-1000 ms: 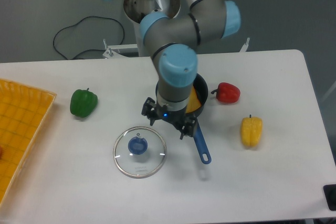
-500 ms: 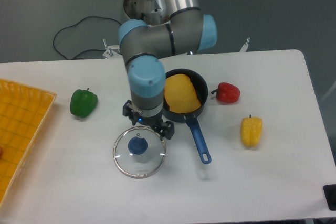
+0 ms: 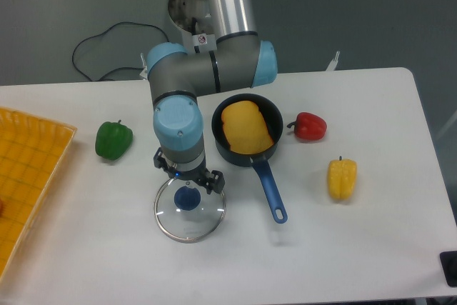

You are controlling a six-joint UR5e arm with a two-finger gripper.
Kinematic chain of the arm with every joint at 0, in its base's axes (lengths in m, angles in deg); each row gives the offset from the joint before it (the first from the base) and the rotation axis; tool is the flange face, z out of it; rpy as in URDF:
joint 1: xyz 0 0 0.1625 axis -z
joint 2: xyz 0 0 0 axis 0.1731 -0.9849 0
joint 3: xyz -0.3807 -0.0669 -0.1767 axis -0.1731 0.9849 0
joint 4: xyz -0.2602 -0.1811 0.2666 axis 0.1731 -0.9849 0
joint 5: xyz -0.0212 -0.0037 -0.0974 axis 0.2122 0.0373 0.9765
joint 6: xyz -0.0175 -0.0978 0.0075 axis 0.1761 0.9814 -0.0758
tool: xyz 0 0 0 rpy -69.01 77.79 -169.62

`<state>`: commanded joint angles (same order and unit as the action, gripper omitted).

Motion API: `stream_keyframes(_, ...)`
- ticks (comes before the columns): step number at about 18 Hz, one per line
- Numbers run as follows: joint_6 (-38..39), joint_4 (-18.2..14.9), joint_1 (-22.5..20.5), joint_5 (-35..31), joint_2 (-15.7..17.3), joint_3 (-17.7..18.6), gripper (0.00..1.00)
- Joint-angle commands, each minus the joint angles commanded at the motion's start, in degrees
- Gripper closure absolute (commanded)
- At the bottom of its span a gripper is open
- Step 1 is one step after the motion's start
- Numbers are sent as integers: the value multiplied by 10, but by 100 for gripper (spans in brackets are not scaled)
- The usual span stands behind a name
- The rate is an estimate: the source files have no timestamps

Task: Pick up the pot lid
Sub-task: 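Move the gripper over the glass lid and lower onto its blue knob, then close the gripper on the blue knob of the glass lid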

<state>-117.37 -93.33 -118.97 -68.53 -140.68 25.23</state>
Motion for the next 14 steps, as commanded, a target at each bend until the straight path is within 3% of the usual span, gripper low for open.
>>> stream_keyframes(3,22,21,0,0,-8,-4,0)
stream_keyframes(14,26,49,0,-2,-31,-7,0)
